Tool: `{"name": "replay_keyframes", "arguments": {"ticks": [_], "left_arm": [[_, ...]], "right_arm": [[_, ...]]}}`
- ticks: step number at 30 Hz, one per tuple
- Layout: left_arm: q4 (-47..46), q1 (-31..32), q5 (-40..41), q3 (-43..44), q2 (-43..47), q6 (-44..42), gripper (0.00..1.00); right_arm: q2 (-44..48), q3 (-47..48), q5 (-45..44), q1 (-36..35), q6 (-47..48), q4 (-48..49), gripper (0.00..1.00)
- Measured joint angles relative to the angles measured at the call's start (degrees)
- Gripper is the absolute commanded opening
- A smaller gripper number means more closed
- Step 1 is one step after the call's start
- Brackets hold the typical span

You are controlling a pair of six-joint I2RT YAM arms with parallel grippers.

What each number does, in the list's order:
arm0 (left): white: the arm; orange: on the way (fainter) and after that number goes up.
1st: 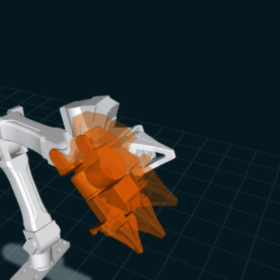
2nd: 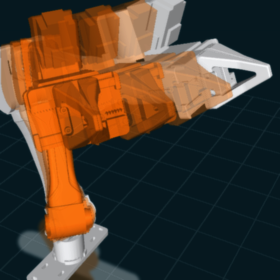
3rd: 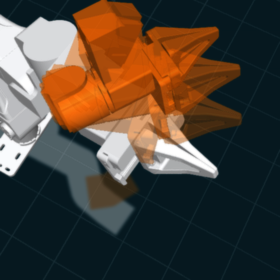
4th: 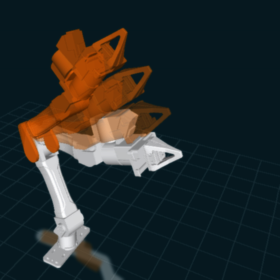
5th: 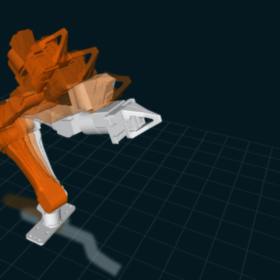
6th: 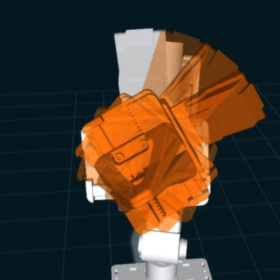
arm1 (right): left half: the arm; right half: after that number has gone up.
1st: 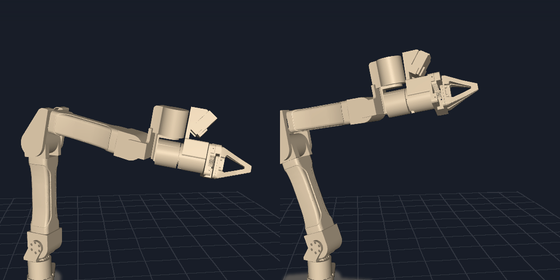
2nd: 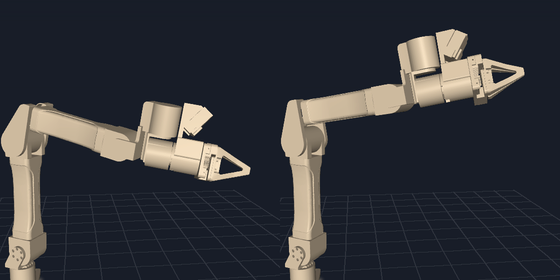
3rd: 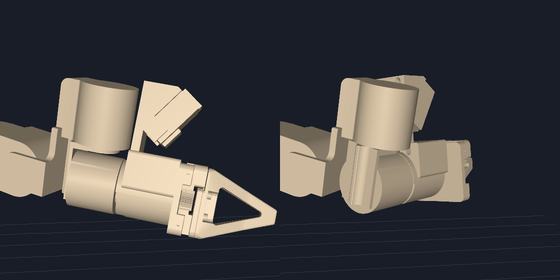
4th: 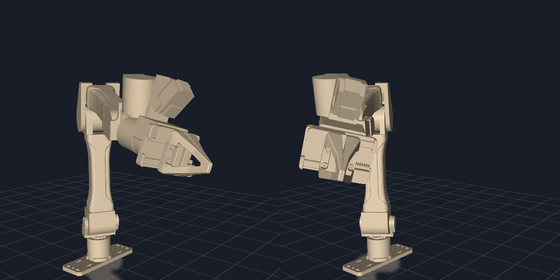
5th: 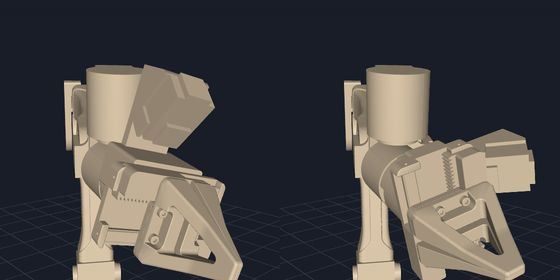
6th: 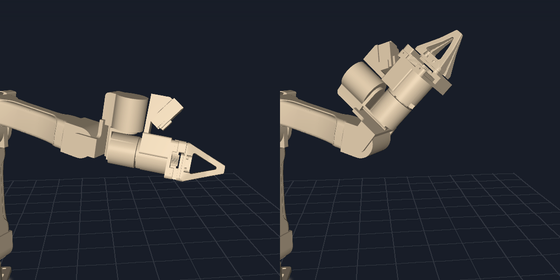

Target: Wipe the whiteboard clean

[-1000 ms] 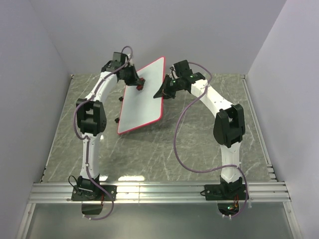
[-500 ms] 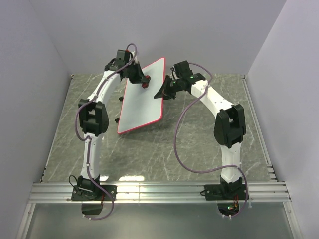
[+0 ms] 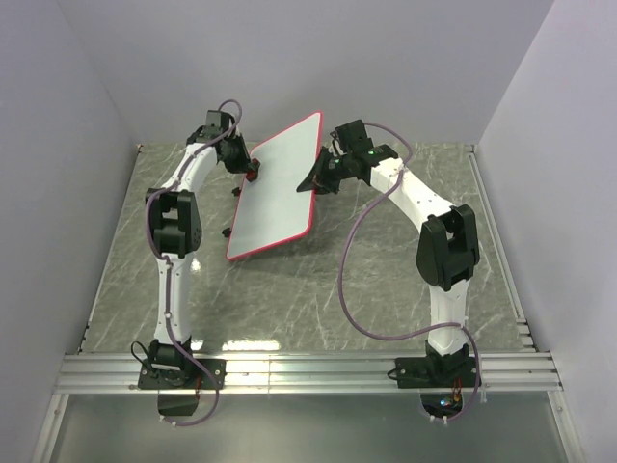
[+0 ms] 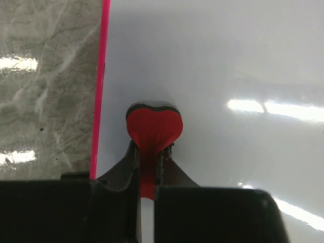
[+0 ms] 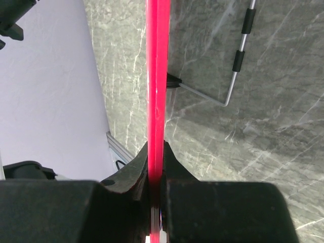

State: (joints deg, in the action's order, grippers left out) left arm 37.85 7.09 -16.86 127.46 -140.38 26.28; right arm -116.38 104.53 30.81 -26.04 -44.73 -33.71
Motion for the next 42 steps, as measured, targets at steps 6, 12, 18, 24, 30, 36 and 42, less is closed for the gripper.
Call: {"name": "replay_keyframes", "arguments": {"ticks": [6,12,18,24,30,36,42], "left_arm": [[0.2,0.1,2.1,-4.4,3.5,-0.3,0.0],[2.9,-1.2,2.1,-13.2,11.3,0.4,0.0],[3.4,-8.1,2.0,-25.9,22.0,0.6,0.0],[2.3,-15.8,5.3,-35.6,29.3,1.3,0.0],[1.9,-16.4,10.3,-41.7,32.3,2.0,0.0],[1.0,-16.3,16.8,-47.0,33.7,2.4,0.05],[-0.3,-16.3,22.4,-51.4,34.1,3.1,0.35]], "right_arm": [[0.2,0.0,0.0,-0.1,0.4,0.0,0.0],[0.3,0.1,0.2,-0.3,2.2,0.0,0.02],[0.3,0.7,-0.7,-0.6,4.3,-1.3,0.33],[-0.2,2.6,-2.1,-2.0,9.0,-7.1,0.56],[-0.3,6.4,-2.1,-2.6,10.3,-10.0,0.72],[-0.1,9.4,-3.0,-2.6,11.6,-11.0,0.76],[4.2,4.9,-7.3,-2.5,14.8,-12.2,0.77]]}}
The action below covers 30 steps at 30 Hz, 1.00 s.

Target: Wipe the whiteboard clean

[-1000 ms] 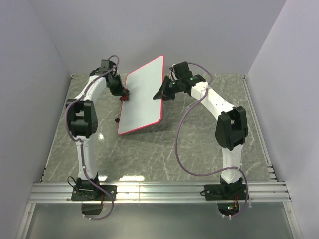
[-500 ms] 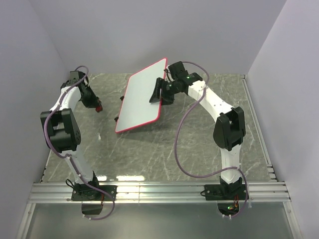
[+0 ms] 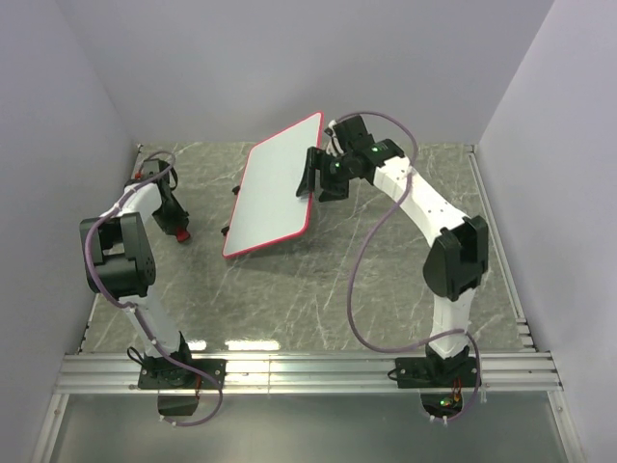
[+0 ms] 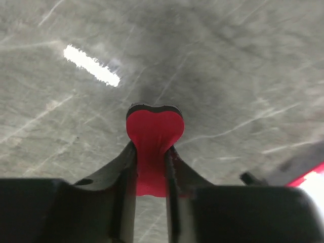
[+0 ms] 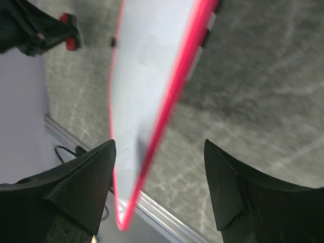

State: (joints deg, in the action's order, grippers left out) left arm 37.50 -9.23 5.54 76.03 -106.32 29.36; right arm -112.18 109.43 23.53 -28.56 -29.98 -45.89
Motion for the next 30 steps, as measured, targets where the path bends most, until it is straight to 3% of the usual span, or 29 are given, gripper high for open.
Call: {"name": "replay_keyframes", "arguments": {"ticks": [1,2,5,8,13,20,30], "left_arm": [[-0.1,0.0,0.6,-0.7,0.0,0.1,0.42],[-0.1,0.0,1.0,-1.1,0.0,0.2,0.59],[-0.2,0.0,2.1,-1.7,0.0,0.3,0.81],[-0.3,0.0,2.7,-1.7,0.2,0.3,0.91],[0.3,0.0,3.0,-1.0,1.9,0.3,0.96],[0.2,0.0,-1.6,4.3,5.3,0.2,0.95],[-5.9,1.7,-16.0,10.4,14.0,1.6,0.97]], "right_arm": [[1.4,-1.8,-0.7,0.0,0.5,0.1,0.78],[3.4,-4.4,-1.5,0.2,1.1,0.1,0.78],[7.8,-10.5,-3.0,0.7,2.3,0.1,0.79],[10.0,-14.0,-4.1,1.5,3.0,0.5,0.82],[10.7,-15.4,-6.4,1.9,3.8,0.8,0.84],[12.3,-15.7,-9.6,1.9,4.0,1.2,0.84],[31.6,-30.4,-12.9,2.0,0.8,10.7,0.84]]}}
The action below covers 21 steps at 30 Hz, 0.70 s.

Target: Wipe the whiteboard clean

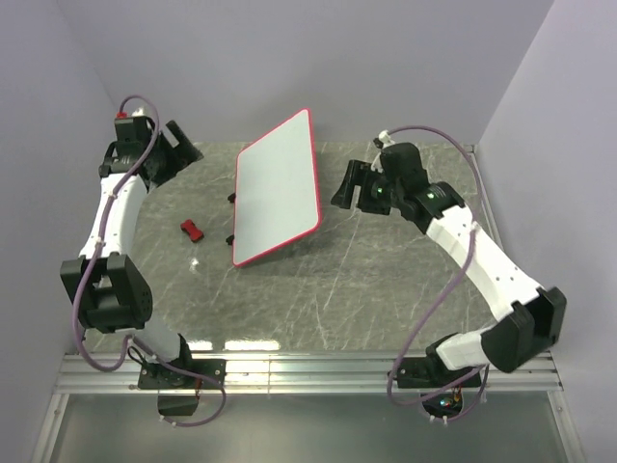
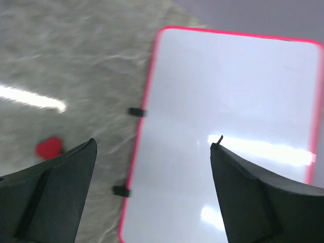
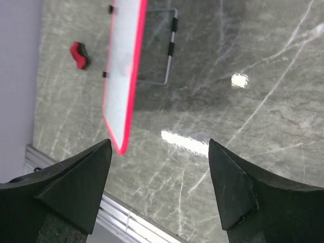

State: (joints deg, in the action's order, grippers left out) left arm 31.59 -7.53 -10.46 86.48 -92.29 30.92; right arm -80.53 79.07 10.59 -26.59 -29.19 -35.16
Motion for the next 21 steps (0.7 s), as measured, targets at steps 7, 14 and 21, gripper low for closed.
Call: {"name": "replay_keyframes", "arguments": {"ticks": [7,14,21], "left_arm": [[-3.9,7.6,-6.4,6.1,1.5,0.4,0.98],[-4.5,12.4,-8.7,8.1,2.9,0.3,0.99],[-4.1,13.9,-7.7,9.4,3.5,-0.3,0.99]], "right_arm": [[4.3,-4.3,-0.2,0.0,-0.8,3.2,0.83],[6.0,-8.3,-0.1,0.0,-2.1,5.1,0.82],[6.5,-8.6,-0.1,0.0,-3.7,5.8,0.82]]}}
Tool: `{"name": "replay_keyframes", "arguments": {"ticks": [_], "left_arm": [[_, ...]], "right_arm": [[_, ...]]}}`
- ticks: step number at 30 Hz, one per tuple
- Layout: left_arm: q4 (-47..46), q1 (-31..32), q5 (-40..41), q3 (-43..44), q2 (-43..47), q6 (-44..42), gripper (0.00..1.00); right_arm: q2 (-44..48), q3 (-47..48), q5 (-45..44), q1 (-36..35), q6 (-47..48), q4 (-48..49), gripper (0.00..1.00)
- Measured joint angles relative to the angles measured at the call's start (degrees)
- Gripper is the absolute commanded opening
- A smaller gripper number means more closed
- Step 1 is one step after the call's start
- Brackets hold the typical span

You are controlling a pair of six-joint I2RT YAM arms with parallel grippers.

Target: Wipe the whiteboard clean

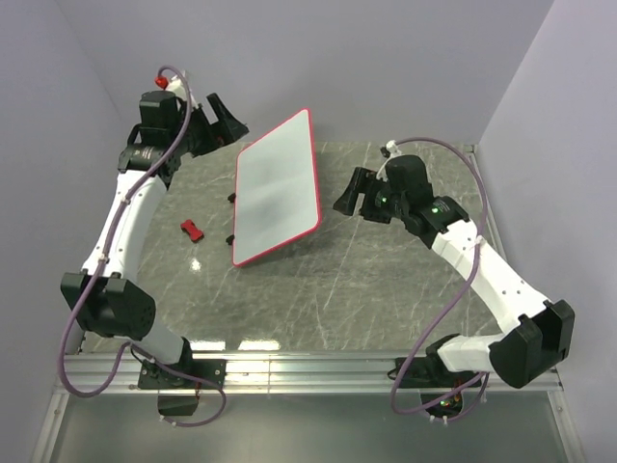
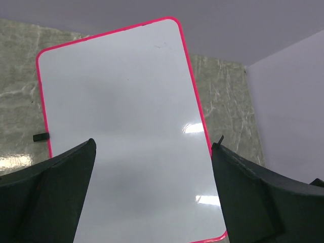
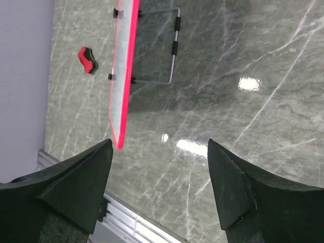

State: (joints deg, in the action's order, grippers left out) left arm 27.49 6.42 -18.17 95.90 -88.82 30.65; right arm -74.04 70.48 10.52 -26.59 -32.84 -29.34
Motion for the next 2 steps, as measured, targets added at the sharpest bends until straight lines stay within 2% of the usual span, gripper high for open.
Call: {"name": "replay_keyframes", "arguments": {"ticks": [2], "left_arm": [[0.3,0.3,0.7,0.0,0.3,-0.3,1.0]], "right_arm": [[0.6,-1.2,0.0,0.0,-0.8,0.9,0.82]]}}
